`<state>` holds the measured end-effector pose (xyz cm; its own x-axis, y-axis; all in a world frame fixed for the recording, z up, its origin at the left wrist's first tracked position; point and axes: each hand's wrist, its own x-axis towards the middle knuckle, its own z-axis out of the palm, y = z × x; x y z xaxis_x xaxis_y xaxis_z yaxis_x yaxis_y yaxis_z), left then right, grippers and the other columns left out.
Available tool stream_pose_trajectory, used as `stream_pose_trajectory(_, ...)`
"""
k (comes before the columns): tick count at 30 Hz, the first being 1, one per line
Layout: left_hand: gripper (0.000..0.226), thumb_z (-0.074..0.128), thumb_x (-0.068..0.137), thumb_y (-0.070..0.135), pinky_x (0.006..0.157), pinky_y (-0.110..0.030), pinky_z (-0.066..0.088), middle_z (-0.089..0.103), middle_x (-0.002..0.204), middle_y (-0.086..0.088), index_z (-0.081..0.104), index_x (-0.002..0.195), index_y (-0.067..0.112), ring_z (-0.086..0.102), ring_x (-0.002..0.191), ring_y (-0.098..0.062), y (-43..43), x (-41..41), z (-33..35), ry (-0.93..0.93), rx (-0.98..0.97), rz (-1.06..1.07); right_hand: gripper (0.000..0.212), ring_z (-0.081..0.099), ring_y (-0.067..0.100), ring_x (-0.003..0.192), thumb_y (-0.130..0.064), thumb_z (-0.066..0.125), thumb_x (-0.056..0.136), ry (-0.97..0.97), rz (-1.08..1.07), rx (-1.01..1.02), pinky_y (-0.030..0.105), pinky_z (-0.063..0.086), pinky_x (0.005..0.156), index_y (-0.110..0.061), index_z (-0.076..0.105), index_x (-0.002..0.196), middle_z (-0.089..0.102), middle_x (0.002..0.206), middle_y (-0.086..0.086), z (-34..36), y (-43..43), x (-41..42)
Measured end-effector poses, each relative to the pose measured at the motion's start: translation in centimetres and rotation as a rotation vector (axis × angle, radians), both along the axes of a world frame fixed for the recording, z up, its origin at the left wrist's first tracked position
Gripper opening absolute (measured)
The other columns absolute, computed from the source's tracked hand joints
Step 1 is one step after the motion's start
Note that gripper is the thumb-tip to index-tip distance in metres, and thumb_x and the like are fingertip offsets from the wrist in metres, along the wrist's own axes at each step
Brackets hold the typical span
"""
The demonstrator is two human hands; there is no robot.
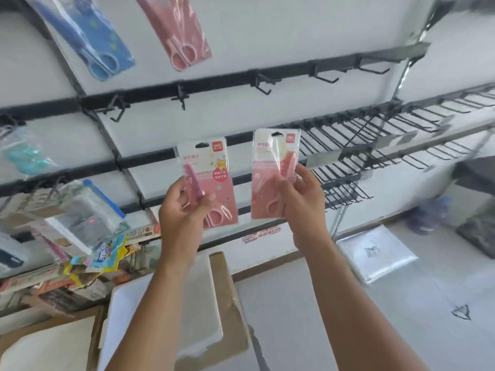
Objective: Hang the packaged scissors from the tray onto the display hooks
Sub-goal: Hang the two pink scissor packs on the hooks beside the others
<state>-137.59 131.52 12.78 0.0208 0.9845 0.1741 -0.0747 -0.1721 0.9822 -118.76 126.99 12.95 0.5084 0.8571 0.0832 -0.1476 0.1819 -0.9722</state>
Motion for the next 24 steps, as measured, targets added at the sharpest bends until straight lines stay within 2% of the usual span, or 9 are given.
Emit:
stream_pose_trajectory(3,0.040,0.073,0.087,0.007,0.077,-0.032,0.060,0.078,0.104,0.005,0.064,0.120,0.026,0.076,0.094,-0.015,-0.8,3.7,2.9,-0.033,0.046,-0.010,0.038,0.078,0.024,0.094,-0.014,0.065,0.097,0.004,-0.007,0.092,0.047,0.063,0.078,-0.032,0.058,0.130,0.079,0.105,0.004,2.8,-1.0,3.4)
stream_pose_trajectory(6,0.039,0.074,0.087,0.010,0.071,-0.028,0.059,0.078,0.105,0.005,0.064,0.120,0.027,0.075,0.096,-0.016,-0.9,6.6,5.4,-0.054,0.081,-0.009,0.037,0.078,0.018,0.092,-0.011,0.063,0.099,-0.015,-0.022,0.176,0.043,0.064,0.075,-0.042,0.059,0.120,0.079,0.103,-0.002,5.3,-1.1,5.9)
stream_pose_trajectory(11,0.035,0.073,0.088,0.009,0.073,-0.030,0.059,0.078,0.104,0.007,0.065,0.115,0.031,0.076,0.093,-0.014,0.6,9.5,8.9,-0.074,0.171,-0.020,0.030,0.078,0.018,0.091,-0.021,0.067,0.097,-0.018,-0.053,0.176,0.049,0.065,0.074,-0.031,0.058,0.124,0.076,0.112,0.003,8.0,0.9,8.8)
stream_pose_trajectory(15,0.040,0.074,0.088,0.011,0.076,-0.030,0.059,0.078,0.105,0.006,0.064,0.121,0.032,0.075,0.095,-0.014,2.9,10.9,10.8,-0.106,0.244,-0.015,0.037,0.079,0.019,0.086,-0.023,0.067,0.097,-0.061,-0.028,0.201,0.042,0.065,0.068,-0.019,0.057,0.132,0.079,0.103,0.005,9.8,3.2,10.2)
stream_pose_trajectory(21,0.058,0.074,0.087,0.008,0.077,-0.021,0.057,0.077,0.111,0.005,0.054,0.140,0.021,0.074,0.098,-0.011,8.7,14.2,13.5,-0.173,0.326,-0.007,0.026,0.079,0.021,0.081,-0.022,0.065,0.097,-0.113,-0.004,0.267,0.033,0.062,0.059,-0.018,0.062,0.123,0.080,0.098,0.007,12.7,8.4,12.3)
stream_pose_trajectory(24,0.064,0.075,0.086,0.010,0.074,-0.020,0.057,0.076,0.112,0.001,0.049,0.144,0.019,0.074,0.098,-0.012,10.5,15.2,14.5,-0.188,0.335,0.001,0.020,0.079,0.023,0.082,-0.026,0.063,0.099,-0.150,-0.012,0.286,0.042,0.064,0.064,-0.018,0.064,0.117,0.080,0.098,0.008,13.9,10.3,13.3)
